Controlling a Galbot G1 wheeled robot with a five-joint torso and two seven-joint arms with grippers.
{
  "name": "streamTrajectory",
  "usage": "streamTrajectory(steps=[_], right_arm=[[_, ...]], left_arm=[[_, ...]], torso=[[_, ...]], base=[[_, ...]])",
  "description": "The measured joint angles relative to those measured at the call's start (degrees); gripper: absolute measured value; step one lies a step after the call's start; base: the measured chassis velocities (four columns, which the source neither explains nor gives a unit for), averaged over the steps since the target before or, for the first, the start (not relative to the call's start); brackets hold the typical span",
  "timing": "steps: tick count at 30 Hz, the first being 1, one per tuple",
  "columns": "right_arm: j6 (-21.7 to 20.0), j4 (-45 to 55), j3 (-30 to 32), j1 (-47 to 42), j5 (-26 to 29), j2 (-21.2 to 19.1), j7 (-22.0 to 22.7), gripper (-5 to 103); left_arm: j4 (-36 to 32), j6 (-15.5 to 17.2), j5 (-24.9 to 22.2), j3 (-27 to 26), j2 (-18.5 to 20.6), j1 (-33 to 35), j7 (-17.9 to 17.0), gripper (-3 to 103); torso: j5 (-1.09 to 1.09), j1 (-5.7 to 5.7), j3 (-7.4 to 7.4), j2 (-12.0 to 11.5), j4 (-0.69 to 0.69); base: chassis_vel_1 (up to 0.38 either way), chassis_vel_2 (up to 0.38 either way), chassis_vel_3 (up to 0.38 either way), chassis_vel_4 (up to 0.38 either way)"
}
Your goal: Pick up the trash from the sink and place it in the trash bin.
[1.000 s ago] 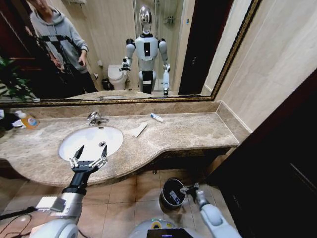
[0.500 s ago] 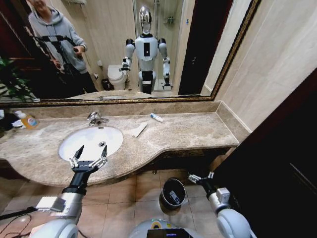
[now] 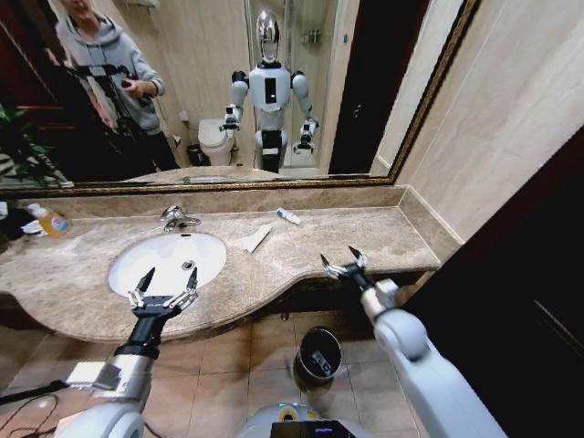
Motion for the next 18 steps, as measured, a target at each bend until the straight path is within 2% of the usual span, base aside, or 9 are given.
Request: streamTrajectory(steps=[2,4,5,8,9,13,18], right_arm=[[-0.03,-1.43,-0.84,1.43,0.20,0.15,-0.10,100],[-0.19,-8.84,-5.01,9.69,0.87,1.97,-0.81,100],[-0.19,-8.84,-5.01,9.69,0.87,1.97,-0.81,100],[0.22,-17.75,-9.04,19.51,0.55,5.59,-1.49,100],[0.22,-17.75,-9.04,19.51,0.55,5.59,-1.49,100],[1.59,-27.68,-13.81,27.32,-0.81,9.69,-2.72,100],[2.57,-33.06,-14.44,29.56,-2.34,11.92,-3.24,100]], left_arm=[[0.00,0.00,0.00,-0.01,0.00,0.00,0.00,100],[0.00,0.00,0.00,-0.01,0.00,0.00,-0.01,100],[0.00,0.00,0.00,-0.01,0.00,0.00,-0.01,100],[0.00,0.00,0.00,0.00,0.00,0.00,0.01,100],[0.00,0.00,0.00,0.00,0.00,0.00,0.01,100],[0.00,0.00,0.00,-0.01,0.00,0.00,-0.01,100],[0.00,0.00,0.00,0.00,0.00,0.00,0.00,100]], torso=[[0.00,0.00,0.00,0.00,0.00],[0.02,0.00,0.00,0.00,0.00],[0.02,0.00,0.00,0.00,0.00],[0.00,0.00,0.00,0.00,0.01],[0.00,0.00,0.00,0.00,0.01],[-0.01,0.00,0.00,0.00,0.00],[0.00,0.00,0.00,-0.01,0.02]], base=[[0.000,0.000,0.000,0.000],[0.000,0.000,0.000,0.000],[0.000,0.000,0.000,0.000],[0.000,0.000,0.000,0.000],[0.000,0.000,0.000,0.000],[0.000,0.000,0.000,0.000],[0.000,0.000,0.000,0.000]])
